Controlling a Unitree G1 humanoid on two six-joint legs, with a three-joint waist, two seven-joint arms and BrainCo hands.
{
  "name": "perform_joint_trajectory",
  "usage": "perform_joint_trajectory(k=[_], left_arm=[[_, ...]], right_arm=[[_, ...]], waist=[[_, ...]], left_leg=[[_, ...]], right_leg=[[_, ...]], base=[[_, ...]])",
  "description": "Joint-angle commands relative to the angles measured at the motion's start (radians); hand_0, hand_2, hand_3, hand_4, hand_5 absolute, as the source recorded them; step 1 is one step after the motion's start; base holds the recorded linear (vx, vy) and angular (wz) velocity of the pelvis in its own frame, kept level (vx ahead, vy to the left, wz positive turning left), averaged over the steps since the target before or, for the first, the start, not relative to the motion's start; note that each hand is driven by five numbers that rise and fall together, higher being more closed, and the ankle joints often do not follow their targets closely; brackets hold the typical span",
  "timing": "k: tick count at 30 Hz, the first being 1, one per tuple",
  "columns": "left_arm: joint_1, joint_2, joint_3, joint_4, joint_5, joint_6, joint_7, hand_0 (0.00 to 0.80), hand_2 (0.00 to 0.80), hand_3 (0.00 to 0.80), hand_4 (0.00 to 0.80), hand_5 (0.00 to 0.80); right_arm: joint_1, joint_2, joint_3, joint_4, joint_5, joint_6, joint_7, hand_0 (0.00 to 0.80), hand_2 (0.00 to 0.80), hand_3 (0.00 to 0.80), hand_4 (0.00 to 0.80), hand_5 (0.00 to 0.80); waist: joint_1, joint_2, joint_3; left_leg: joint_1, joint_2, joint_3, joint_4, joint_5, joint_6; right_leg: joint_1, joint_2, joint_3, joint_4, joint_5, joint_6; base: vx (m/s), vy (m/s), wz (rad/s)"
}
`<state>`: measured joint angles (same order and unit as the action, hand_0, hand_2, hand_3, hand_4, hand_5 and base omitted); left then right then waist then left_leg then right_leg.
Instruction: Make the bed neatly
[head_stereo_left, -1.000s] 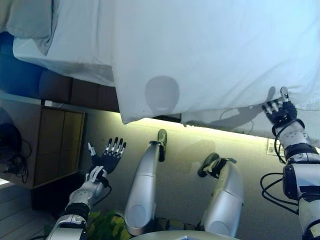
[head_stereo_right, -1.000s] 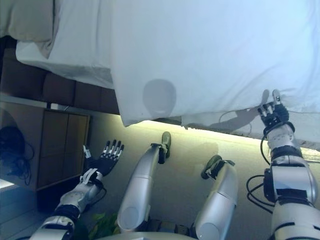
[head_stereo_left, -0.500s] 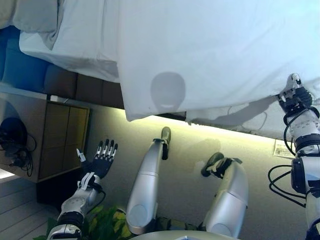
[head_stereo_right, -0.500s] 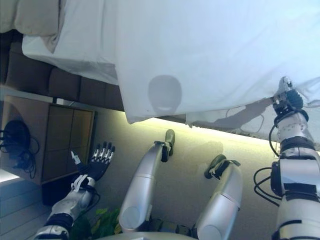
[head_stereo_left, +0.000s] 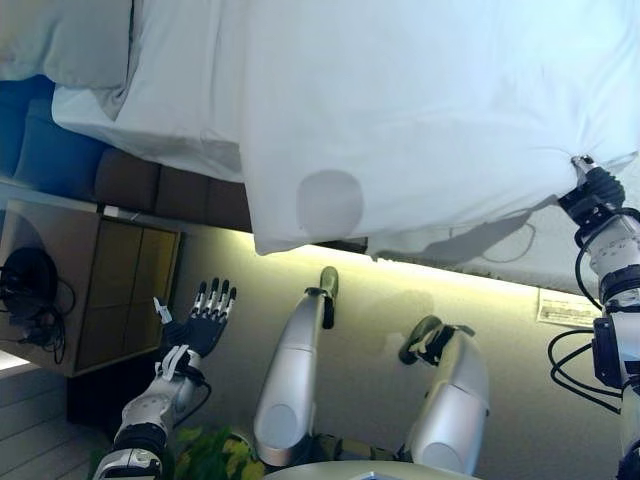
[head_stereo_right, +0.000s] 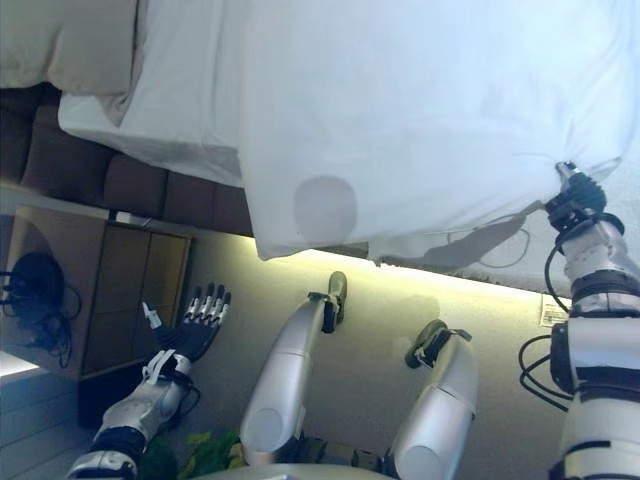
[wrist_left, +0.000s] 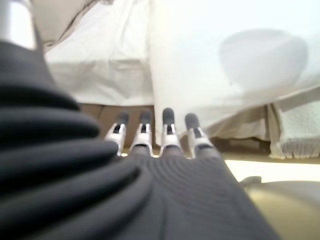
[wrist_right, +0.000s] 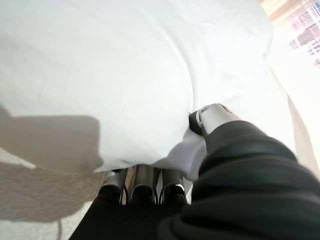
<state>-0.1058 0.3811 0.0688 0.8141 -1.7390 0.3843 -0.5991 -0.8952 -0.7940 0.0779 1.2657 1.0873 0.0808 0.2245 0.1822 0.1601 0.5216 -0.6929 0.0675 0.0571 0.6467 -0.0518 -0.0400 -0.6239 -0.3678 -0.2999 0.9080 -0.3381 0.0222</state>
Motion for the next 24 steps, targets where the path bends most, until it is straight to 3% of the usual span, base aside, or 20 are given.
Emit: perform_joint_trajectory(k=[1, 10, 14, 24], left_arm=[[0.012, 0.056, 0.007, 0.028, 0.007, -0.021, -0.055, 0.0, 0.0, 0.0, 0.0, 0.0], [-0.033, 0.049, -0.03, 0.022, -0.006, -0.08, -0.018, 0.0, 0.0, 0.0, 0.0, 0.0], [-0.05, 0.04, -0.036, 0.03, 0.004, -0.099, -0.019, 0.0, 0.0, 0.0, 0.0, 0.0], [-0.023, -0.061, -0.05, 0.06, 0.06, -0.148, -0.072, 0.0, 0.0, 0.0, 0.0, 0.0]], right_arm=[[0.02, 0.018, 0.015, 0.001, -0.018, -0.001, 0.065, 0.8, 0.8, 0.8, 0.8, 0.8], [0.17, 0.155, 0.027, -0.013, -0.045, 0.052, 0.113, 0.8, 0.8, 0.8, 0.8, 0.8], [0.214, 0.229, 0.022, -0.012, -0.026, 0.062, 0.096, 0.8, 0.8, 0.8, 0.8, 0.8], [0.349, 0.439, 0.024, 0.019, -0.067, 0.132, -0.01, 0.8, 0.8, 0.8, 0.8, 0.8]], waist=[[0.013, -0.029, -0.024], [0.01, -0.068, -0.09], [0.008, -0.073, -0.111], [-0.01, -0.046, -0.184]], left_leg=[[0.124, -0.005, 0.014, -0.049, -0.094, -0.01], [0.281, -0.004, 0.034, -0.223, -0.043, -0.022], [0.322, -0.014, 0.055, -0.281, -0.009, -0.017], [0.442, -0.044, 0.072, -0.401, 0.005, -0.02]], right_leg=[[0.06, 0.005, 0.021, -0.146, 0.143, 0.055], [0.242, 0.011, -0.009, -0.395, 0.242, 0.104], [0.297, 0.009, -0.029, -0.487, 0.301, 0.103], [0.456, 0.007, -0.044, -0.671, 0.354, 0.11]], base=[[0.041, 0.036, 0.0], [0.051, 0.024, -0.06], [-0.016, 0.049, -0.06], [0.068, 0.095, 0.0]])
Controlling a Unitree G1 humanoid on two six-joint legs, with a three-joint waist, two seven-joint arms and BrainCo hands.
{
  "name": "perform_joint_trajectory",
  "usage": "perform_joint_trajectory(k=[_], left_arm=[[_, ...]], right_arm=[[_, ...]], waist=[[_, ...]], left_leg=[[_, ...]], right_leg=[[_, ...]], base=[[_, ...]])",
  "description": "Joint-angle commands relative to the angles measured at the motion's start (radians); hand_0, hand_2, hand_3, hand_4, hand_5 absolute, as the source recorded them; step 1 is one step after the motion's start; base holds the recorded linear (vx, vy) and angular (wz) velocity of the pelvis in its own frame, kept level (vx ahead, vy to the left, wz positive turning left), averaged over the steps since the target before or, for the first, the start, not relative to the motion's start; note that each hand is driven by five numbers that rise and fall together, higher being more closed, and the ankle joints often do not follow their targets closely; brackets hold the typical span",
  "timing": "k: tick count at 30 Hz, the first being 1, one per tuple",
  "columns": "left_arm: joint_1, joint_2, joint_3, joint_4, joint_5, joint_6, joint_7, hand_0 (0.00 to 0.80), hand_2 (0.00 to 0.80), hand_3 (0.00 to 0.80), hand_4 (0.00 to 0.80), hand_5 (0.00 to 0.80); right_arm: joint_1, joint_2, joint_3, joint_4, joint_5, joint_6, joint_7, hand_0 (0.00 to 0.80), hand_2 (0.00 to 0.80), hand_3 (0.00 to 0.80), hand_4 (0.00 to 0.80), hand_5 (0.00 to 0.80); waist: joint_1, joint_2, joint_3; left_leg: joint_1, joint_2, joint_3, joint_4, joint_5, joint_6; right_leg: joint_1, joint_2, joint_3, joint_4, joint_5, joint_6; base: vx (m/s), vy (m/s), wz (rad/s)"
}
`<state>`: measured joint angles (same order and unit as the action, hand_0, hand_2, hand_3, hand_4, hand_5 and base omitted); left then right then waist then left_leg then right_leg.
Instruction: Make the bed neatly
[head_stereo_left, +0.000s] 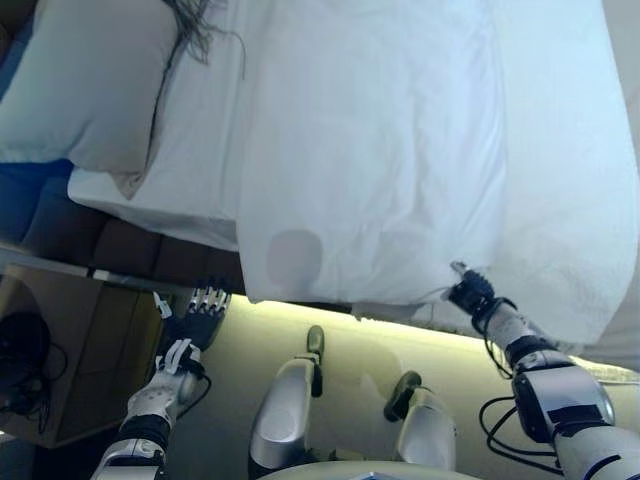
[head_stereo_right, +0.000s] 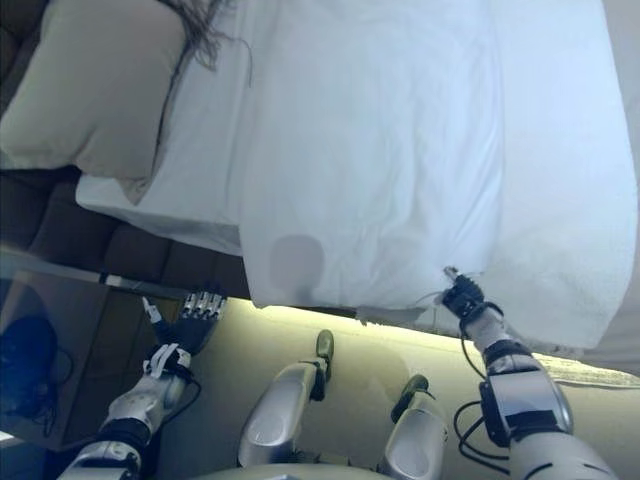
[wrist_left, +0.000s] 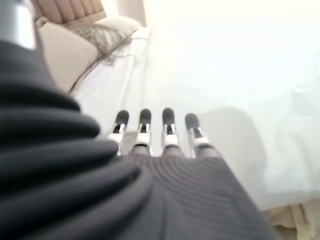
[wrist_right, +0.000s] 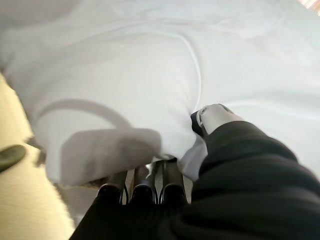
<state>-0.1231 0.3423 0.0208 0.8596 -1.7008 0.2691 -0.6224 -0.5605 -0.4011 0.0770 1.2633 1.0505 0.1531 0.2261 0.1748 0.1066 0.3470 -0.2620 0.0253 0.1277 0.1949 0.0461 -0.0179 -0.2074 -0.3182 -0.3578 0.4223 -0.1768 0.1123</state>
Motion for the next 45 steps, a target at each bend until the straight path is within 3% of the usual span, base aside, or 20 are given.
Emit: perform_joint_trajectory(k=[1, 9, 15, 22, 29, 33, 34, 35, 36, 41, 45], left_arm=[[0.004, -0.041, -0.001, 0.015, 0.032, -0.034, -0.052, 0.0, 0.0, 0.0, 0.0, 0.0], [0.091, -0.154, -0.007, 0.015, 0.067, -0.05, -0.081, 0.0, 0.0, 0.0, 0.0, 0.0], [0.127, -0.182, -0.022, 0.016, 0.07, -0.049, -0.102, 0.0, 0.0, 0.0, 0.0, 0.0], [0.124, -0.168, -0.041, -0.009, 0.034, -0.068, -0.078, 0.0, 0.0, 0.0, 0.0, 0.0], [0.1, -0.111, -0.021, -0.029, 0.009, -0.069, -0.049, 0.0, 0.0, 0.0, 0.0, 0.0], [0.073, -0.077, 0.005, -0.036, 0.007, -0.064, -0.033, 0.0, 0.0, 0.0, 0.0, 0.0], [0.067, -0.07, 0.012, -0.035, 0.008, -0.066, -0.03, 0.0, 0.0, 0.0, 0.0, 0.0], [0.059, -0.061, 0.019, -0.036, 0.008, -0.067, -0.021, 0.0, 0.0, 0.0, 0.0, 0.0], [0.055, -0.056, 0.024, -0.038, 0.012, -0.066, -0.016, 0.0, 0.0, 0.0, 0.0, 0.0], [0.041, -0.036, 0.048, -0.038, 0.033, -0.066, -0.007, 0.0, 0.0, 0.0, 0.0, 0.0], [0.045, -0.038, 0.061, -0.037, 0.048, -0.069, -0.004, 0.0, 0.0, 0.0, 0.0, 0.0]], right_arm=[[0.037, 0.061, 0.019, 0.033, -0.045, 0.063, -0.016, 0.8, 0.8, 0.8, 0.8, 0.8], [0.181, 0.072, -0.028, 0.075, -0.172, 0.085, -0.098, 0.8, 0.8, 0.8, 0.8, 0.8], [0.228, 0.029, -0.058, 0.098, -0.246, 0.062, -0.167, 0.8, 0.8, 0.8, 0.8, 0.8], [0.249, -0.049, -0.084, 0.122, -0.318, 0.041, -0.237, 0.8, 0.8, 0.8, 0.8, 0.8], [0.283, -0.092, -0.094, 0.133, -0.361, 0.038, -0.165, 0.8, 0.8, 0.8, 0.8, 0.8], [0.303, -0.084, -0.087, 0.14, -0.357, 0.068, -0.115, 0.8, 0.8, 0.8, 0.8, 0.8], [0.31, -0.08, -0.087, 0.146, -0.365, 0.088, -0.109, 0.42, 0.42, 0.42, 0.42, 0.42], [0.318, -0.072, -0.085, 0.15, -0.363, 0.108, -0.075, 0.141, 0.141, 0.141, 0.141, 0.141], [0.321, -0.067, -0.083, 0.152, -0.365, 0.122, -0.064, 0.0, 0.0, 0.0, 0.0, 0.0], [0.342, -0.038, -0.076, 0.156, -0.363, 0.17, -0.047, 0.0, 0.0, 0.0, 0.0, 0.0], [0.372, -0.009, -0.078, 0.138, -0.346, 0.163, 0.009, 0.0, 0.0, 0.0, 0.0, 0.0]], waist=[[-0.004, 0.017, -0.02], [-0.028, 0.083, -0.066], [-0.04, 0.108, -0.077], [-0.05, 0.098, -0.079], [-0.053, 0.066, -0.064], [-0.055, 0.042, -0.055], [-0.056, 0.036, -0.057], [-0.056, 0.027, -0.059], [-0.055, 0.022, -0.061], [-0.054, -0.007, -0.079], [-0.056, -0.021, -0.101]], left_leg=[[0.023, -0.008, 0.003, 0.047, -0.094, -0.042], [0.086, -0.032, 0.017, 0.038, -0.109, -0.045], [0.121, -0.041, 0.026, 0.02, -0.113, -0.046], [0.136, -0.038, 0.035, 0.009, -0.117, -0.045], [0.133, -0.028, 0.033, 0.001, -0.116, -0.04], [0.121, -0.021, 0.031, 0.012, -0.119, -0.038], [0.122, -0.018, 0.03, 0.011, -0.12, -0.037], [0.121, -0.016, 0.03, 0.011, -0.12, -0.036], [0.122, -0.014, 0.03, 0.011, -0.12, -0.036], [0.143, -0.002, 0.029, -0.005, -0.121, -0.036], [0.165, 0.003, 0.028, -0.023, -0.119, -0.035]], right_leg=[[0.054, -0.047, 0.012, -0.193, 0.192, 0.019], [0.124, -0.067, 0.017, -0.215, 0.169, 0.019], [0.157, -0.073, 0.012, -0.231, 0.164, 0.023], [0.165, -0.071, 0.013, -0.24, 0.171, 0.029], [0.159, -0.06, 0.014, -0.253, 0.187, 0.036], [0.149, -0.057, 0.014, -0.249, 0.191, 0.038], [0.149, -0.053, 0.014, -0.25, 0.192, 0.039], [0.15, -0.049, 0.015, -0.253, 0.193, 0.04], [0.151, -0.046, 0.015, -0.255, 0.193, 0.04], [0.173, -0.028, 0.016, -0.273, 0.193, 0.042], [0.189, -0.017, 0.016, -0.282, 0.19, 0.042]], base=[[0.119, 0.176, 0.01], [0.114, 0.189, 0.04], [0.051, 0.108, -0.01], [0.001, 0.007, 0.0], [-0.056, -0.067, -0.01], [-0.067, -0.102, 0.01], [-0.036, -0.092, 0.0], [-0.033, -0.1, 0.0], [-0.022, -0.091, 0.0], [0.001, -0.075, 0.0], [0.032, -0.032, -0.05]])
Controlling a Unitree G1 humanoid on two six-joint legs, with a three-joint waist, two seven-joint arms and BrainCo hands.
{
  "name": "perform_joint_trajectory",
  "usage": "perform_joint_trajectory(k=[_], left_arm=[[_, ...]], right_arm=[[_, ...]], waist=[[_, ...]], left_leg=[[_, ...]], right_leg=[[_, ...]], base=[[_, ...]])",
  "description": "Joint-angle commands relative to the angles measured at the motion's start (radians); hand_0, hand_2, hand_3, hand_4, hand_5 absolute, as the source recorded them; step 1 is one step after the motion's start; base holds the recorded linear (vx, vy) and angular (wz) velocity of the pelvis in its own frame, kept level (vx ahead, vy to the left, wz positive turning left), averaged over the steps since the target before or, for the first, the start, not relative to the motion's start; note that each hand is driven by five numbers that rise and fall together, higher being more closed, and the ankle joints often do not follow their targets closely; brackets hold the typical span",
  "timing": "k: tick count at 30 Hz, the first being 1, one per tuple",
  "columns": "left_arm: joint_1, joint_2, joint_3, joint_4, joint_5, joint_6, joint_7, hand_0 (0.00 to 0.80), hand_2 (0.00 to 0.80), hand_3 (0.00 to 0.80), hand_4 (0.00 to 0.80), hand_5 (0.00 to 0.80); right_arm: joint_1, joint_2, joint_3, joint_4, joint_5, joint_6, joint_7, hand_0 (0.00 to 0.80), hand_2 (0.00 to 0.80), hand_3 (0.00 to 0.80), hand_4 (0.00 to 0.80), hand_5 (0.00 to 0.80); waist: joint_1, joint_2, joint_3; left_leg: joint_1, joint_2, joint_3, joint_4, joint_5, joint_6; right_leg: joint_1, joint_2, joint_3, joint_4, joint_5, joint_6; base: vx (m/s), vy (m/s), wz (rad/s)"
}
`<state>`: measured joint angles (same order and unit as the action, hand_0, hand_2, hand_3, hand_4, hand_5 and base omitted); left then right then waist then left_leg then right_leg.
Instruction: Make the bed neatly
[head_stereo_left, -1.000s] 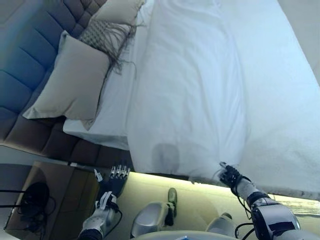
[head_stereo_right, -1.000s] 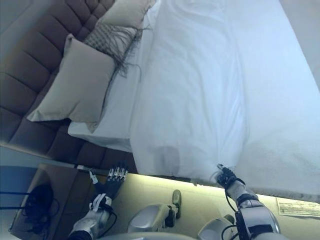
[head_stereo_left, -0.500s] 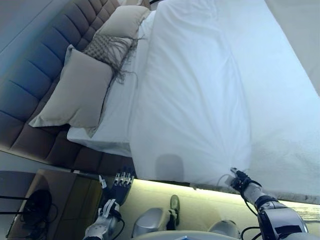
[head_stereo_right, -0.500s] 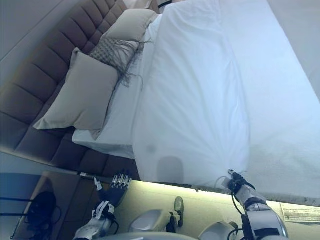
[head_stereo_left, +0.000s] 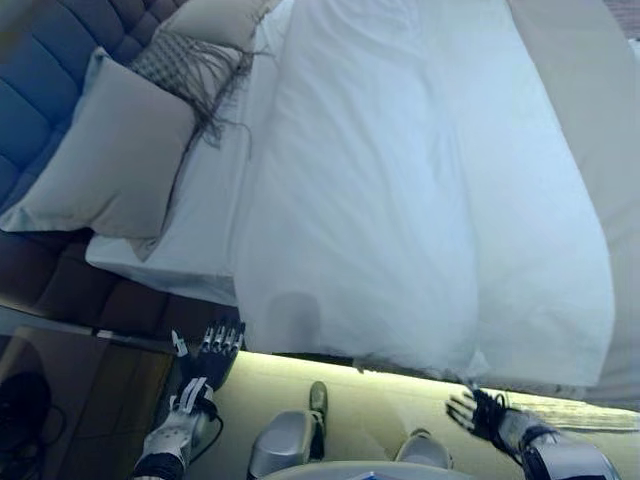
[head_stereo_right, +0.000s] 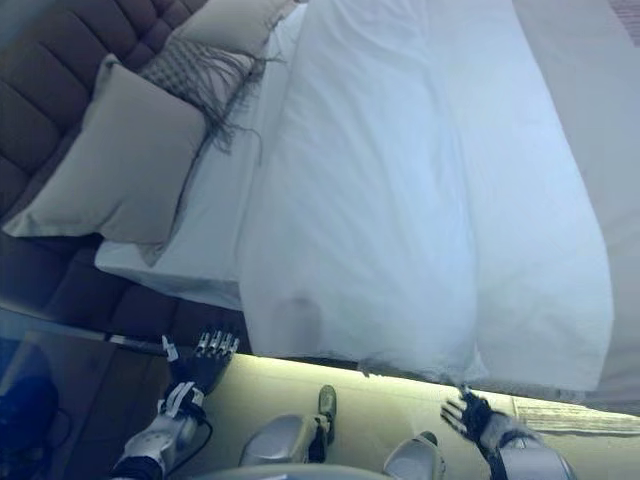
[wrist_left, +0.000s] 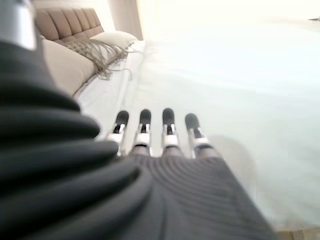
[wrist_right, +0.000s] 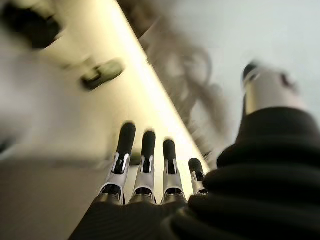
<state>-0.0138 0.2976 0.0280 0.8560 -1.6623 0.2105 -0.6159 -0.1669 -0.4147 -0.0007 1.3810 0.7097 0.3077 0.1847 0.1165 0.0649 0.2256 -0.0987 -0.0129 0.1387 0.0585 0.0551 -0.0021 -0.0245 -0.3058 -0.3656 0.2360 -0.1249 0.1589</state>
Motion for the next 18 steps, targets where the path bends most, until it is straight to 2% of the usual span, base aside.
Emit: perform_joint_trajectory(k=[1, 7, 9, 13, 18], left_arm=[[-0.062, 0.002, 0.058, -0.034, 0.015, -0.011, -0.004, 0.0, 0.0, 0.0, 0.0, 0.0], [-0.045, -0.015, 0.07, -0.024, 0.044, -0.009, 0.013, 0.0, 0.0, 0.0, 0.0, 0.0], [-0.039, -0.015, 0.074, -0.018, 0.058, -0.018, 0.018, 0.0, 0.0, 0.0, 0.0, 0.0], [-0.035, 0.005, 0.085, 0.009, 0.1, -0.025, 0.03, 0.0, 0.0, 0.0, 0.0, 0.0], [-0.026, 0.043, 0.118, 0.07, 0.163, -0.038, 0.085, 0.0, 0.0, 0.0, 0.0, 0.0]], right_arm=[[-0.011, 0.019, -0.001, 0.014, -0.002, 0.006, 0.059, 0.0, 0.0, 0.0, 0.0, 0.0], [0.008, 0.056, 0.007, -0.01, -0.024, -0.006, 0.072, 0.0, 0.0, 0.0, 0.0, 0.0], [0.013, 0.065, 0.023, -0.035, -0.041, -0.017, 0.113, 0.0, 0.0, 0.0, 0.0, 0.0], [0.03, 0.076, 0.053, -0.087, -0.03, -0.081, 0.177, 0.0, 0.0, 0.0, 0.0, 0.0], [0.095, 0.079, 0.047, -0.167, 0.009, -0.18, 0.288, 0.0, 0.0, 0.0, 0.0, 0.0]], waist=[[0.001, 0.018, 0.014], [0.003, 0.007, -0.03], [0.004, -0.003, -0.05], [-0.001, -0.025, -0.08], [-0.029, -0.061, -0.127]], left_leg=[[0.011, 0.042, 0.016, 0.111, -0.129, -0.051], [0.056, 0.045, 0.015, 0.09, -0.134, -0.049], [0.07, 0.048, 0.016, 0.067, -0.122, -0.05], [0.11, 0.055, 0.022, 0.017, -0.107, -0.054], [0.166, 0.067, 0.045, -0.059, -0.086, -0.062]], right_leg=[[0.011, -0.028, 0.026, -0.096, 0.136, -0.005], [0.05, -0.008, 0.027, -0.12, 0.131, -0.004], [0.058, -0.001, 0.025, -0.138, 0.141, -0.003], [0.079, 0.015, 0.024, -0.169, 0.153, -0.004], [0.105, 0.04, 0.031, -0.224, 0.183, 0.007]], base=[[0.056, -0.011, -0.08], [0.036, -0.007, -0.02], [0.01, -0.024, 0.0], [0.006, -0.067, 0.01], [0.003, -0.093, -0.1]])
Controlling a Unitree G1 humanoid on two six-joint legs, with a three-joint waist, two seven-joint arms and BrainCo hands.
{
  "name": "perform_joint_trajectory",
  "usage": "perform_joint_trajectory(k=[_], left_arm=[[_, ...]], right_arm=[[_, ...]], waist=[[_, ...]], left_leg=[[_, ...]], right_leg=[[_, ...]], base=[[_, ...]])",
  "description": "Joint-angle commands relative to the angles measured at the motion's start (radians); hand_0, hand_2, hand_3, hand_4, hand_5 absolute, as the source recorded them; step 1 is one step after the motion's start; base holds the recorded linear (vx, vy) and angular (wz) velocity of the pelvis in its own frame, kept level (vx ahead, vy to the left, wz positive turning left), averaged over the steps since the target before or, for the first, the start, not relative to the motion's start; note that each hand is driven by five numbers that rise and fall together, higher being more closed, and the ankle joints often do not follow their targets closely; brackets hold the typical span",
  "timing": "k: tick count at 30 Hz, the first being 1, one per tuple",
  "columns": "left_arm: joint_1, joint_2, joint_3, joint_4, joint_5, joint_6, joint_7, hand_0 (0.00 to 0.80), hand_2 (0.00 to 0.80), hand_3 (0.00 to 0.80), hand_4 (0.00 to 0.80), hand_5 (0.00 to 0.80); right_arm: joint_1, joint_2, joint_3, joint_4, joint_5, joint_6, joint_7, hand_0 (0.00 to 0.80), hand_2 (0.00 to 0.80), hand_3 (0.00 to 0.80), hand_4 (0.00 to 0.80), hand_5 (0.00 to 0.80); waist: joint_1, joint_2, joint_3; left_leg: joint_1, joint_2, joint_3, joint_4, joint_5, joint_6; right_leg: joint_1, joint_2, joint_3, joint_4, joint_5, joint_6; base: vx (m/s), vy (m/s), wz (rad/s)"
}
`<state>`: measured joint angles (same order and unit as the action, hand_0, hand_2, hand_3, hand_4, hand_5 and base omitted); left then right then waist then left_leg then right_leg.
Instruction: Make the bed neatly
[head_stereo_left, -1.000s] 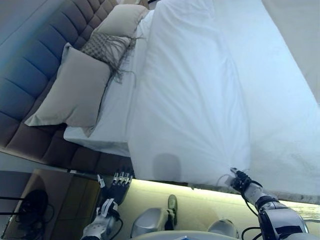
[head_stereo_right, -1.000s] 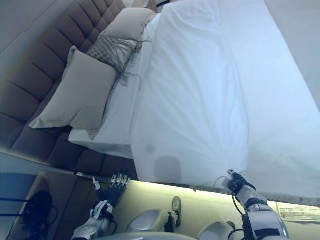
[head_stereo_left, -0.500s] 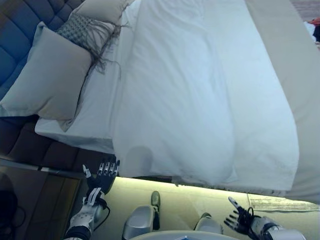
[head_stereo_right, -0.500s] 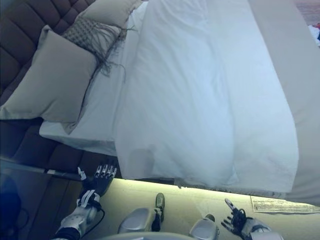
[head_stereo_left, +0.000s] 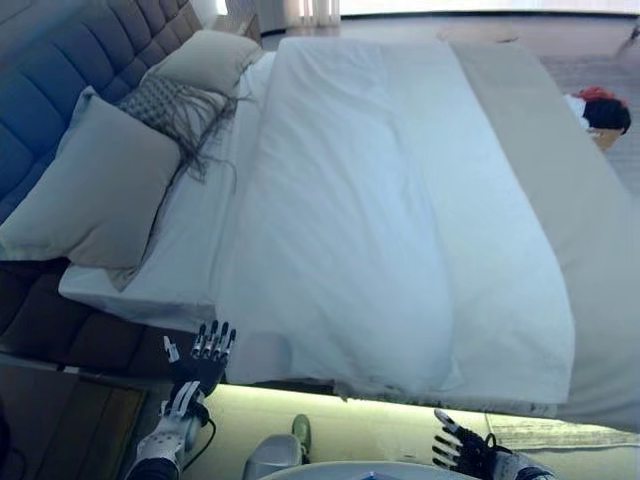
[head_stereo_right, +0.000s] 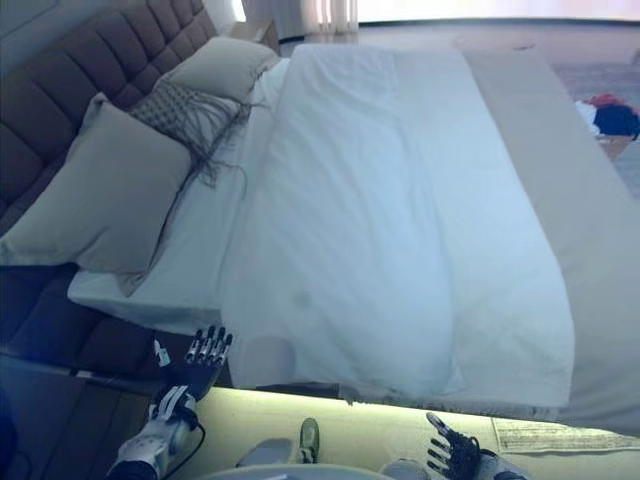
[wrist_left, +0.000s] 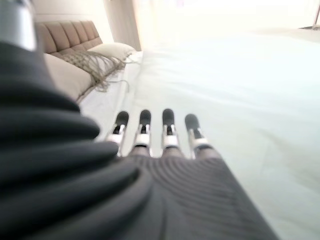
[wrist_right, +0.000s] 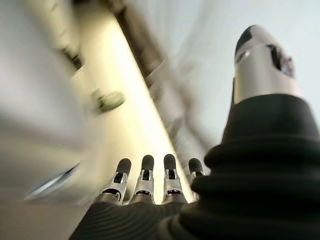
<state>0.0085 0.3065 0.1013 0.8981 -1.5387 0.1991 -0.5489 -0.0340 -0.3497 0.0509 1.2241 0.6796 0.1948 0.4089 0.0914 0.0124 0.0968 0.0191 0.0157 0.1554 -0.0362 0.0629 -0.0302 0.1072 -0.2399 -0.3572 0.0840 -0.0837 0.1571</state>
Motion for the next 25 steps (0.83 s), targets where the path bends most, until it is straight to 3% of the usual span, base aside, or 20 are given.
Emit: perform_joint_trajectory(k=[1, 6, 14, 18, 25], left_arm=[[-0.047, 0.037, 0.052, 0.04, 0.043, -0.023, 0.027, 0.0, 0.0, 0.0, 0.0, 0.0], [-0.045, 0.028, 0.102, 0.158, 0.098, -0.026, 0.053, 0.0, 0.0, 0.0, 0.0, 0.0], [-0.055, -0.035, 0.072, 0.395, 0.404, -0.171, 0.132, 0.0, 0.0, 0.0, 0.0, 0.0], [-0.05, -0.064, 0.031, 0.449, 0.563, -0.215, 0.17, 0.0, 0.0, 0.0, 0.0, 0.0], [-0.057, -0.092, -0.009, 0.464, 0.561, -0.222, 0.222, 0.0, 0.0, 0.0, 0.0, 0.0]], right_arm=[[-0.028, 0.014, -0.013, -0.017, 0.041, -0.072, 0.071, 0.0, 0.0, 0.0, 0.0, 0.0], [0.006, 0.028, -0.071, 0.005, 0.038, -0.11, 0.066, 0.0, 0.0, 0.0, 0.0, 0.0], [0.056, 0.087, -0.156, 0.127, 0.087, -0.114, -0.044, 0.0, 0.0, 0.0, 0.0, 0.0], [0.072, 0.119, -0.151, 0.176, 0.098, -0.109, -0.076, 0.0, 0.0, 0.0, 0.0, 0.0], [0.053, 0.133, -0.103, 0.186, 0.051, -0.1, -0.096, 0.0, 0.0, 0.0, 0.0, 0.0]], waist=[[-0.008, -0.013, -0.005], [-0.027, -0.027, -0.036], [-0.061, -0.032, -0.062], [-0.082, -0.028, -0.063], [-0.094, -0.015, -0.057]], left_leg=[[0.057, 0.039, 0.032, 0.024, -0.09, -0.035], [0.095, 0.044, 0.042, -0.039, -0.069, -0.044], [0.102, 0.051, 0.06, -0.051, -0.075, -0.051], [0.116, 0.06, 0.08, -0.051, -0.078, -0.049], [0.131, 0.065, 0.083, -0.051, -0.081, -0.049]], right_leg=[[-0.023, -0.021, 0.024, -0.082, 0.146, 0.01], [0.001, 0.003, 0.022, -0.132, 0.167, 0.019], [0.015, 0.036, 0.024, -0.168, 0.168, 0.014], [0.019, 0.047, 0.04, -0.164, 0.159, 0.004], [0.033, 0.059, 0.058, -0.165, 0.149, -0.008]], base=[[0.006, -0.102, -0.15], [0.018, -0.1, -0.13], [0.012, -0.072, -0.15], [0.035, -0.025, -0.06], [0.022, 0.001, -0.12]])
